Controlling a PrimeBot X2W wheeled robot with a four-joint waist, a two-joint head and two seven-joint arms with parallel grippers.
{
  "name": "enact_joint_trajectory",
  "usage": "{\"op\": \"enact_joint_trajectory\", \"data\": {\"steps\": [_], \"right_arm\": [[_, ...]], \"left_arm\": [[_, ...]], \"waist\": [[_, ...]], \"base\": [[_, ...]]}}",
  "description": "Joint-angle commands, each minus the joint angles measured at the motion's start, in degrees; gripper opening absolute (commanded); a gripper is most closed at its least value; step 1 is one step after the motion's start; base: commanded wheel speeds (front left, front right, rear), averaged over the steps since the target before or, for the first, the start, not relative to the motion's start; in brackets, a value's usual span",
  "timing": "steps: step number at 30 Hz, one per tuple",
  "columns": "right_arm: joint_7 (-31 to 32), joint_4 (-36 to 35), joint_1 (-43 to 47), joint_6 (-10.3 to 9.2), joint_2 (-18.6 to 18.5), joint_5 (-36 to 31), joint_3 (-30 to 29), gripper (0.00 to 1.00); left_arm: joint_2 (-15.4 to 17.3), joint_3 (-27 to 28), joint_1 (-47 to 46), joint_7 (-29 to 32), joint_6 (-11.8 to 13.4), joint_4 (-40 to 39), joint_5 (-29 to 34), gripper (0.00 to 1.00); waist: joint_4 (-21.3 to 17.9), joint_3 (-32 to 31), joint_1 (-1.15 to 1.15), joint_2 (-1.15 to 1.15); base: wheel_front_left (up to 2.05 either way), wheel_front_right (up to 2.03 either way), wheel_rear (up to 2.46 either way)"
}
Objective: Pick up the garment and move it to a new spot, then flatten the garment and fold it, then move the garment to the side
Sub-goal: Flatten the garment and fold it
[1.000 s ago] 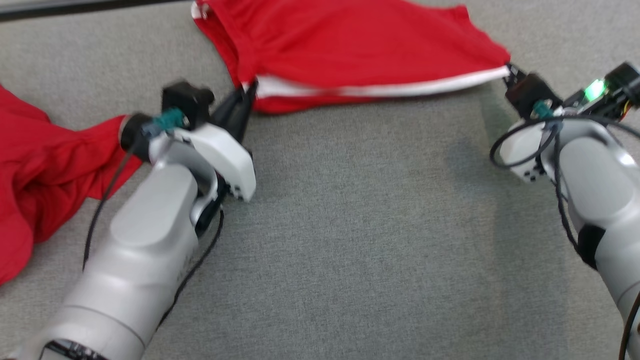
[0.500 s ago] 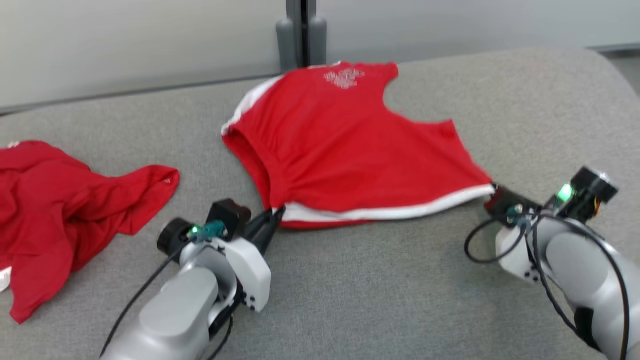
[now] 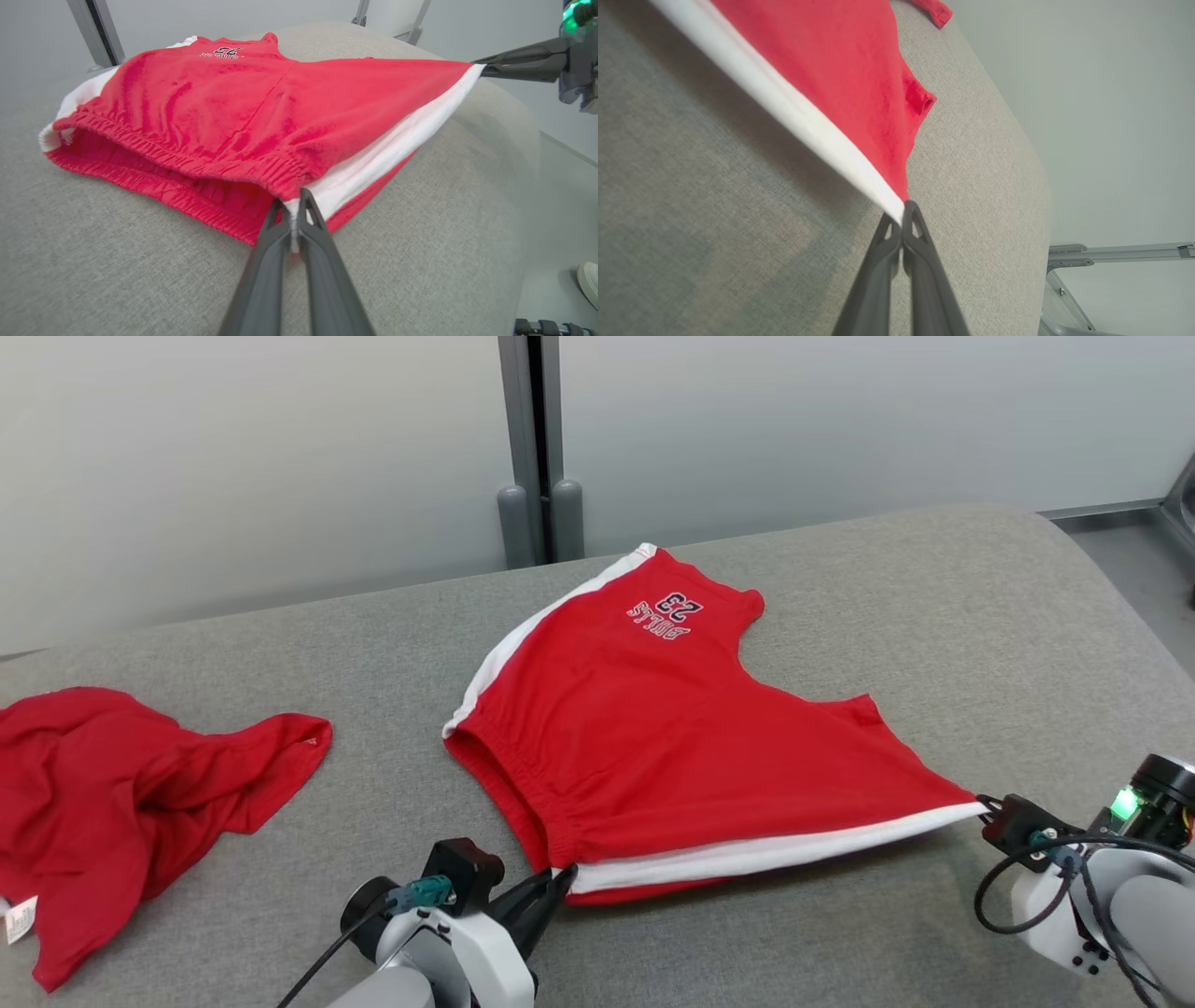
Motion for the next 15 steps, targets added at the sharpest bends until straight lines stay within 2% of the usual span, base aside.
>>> {"op": "enact_joint_trajectory", "data": {"steps": [1,6,12,15], "right_arm": [[0.5,-1.9,0.8,-0.13,-2.1,2.6,2.2,0.0],[2.9,-11.0,0.4,-0.13,-9.4,8.8,7.3,0.0],[8.0,-24.9,1.3,-0.13,-18.7,11.5,8.5,0.0],[10.8,-31.4,0.3,-0.13,-22.9,11.9,8.6,0.0]], "left_arm": [[1.0,-0.5,0.8,0.7,-0.1,-1.3,-0.5,0.0],[3.4,-2.6,3.5,3.3,-0.1,-6.2,-1.3,0.0],[5.3,-3.1,6.7,5.9,1.1,-13.5,-2.9,0.0],[6.4,-2.5,7.1,5.6,2.6,-16.3,-2.8,0.0]], "waist": [[-0.8,-0.8,0.0,0.0],[-2.1,-1.4,0.0,0.0],[-2.4,-1.7,0.0,0.0],[-2.2,-1.6,0.0,0.0]], "base": [[0.0,0.0,0.0],[0.0,0.0,0.0],[0.0,0.0,0.0],[0.0,0.0,0.0]]}}
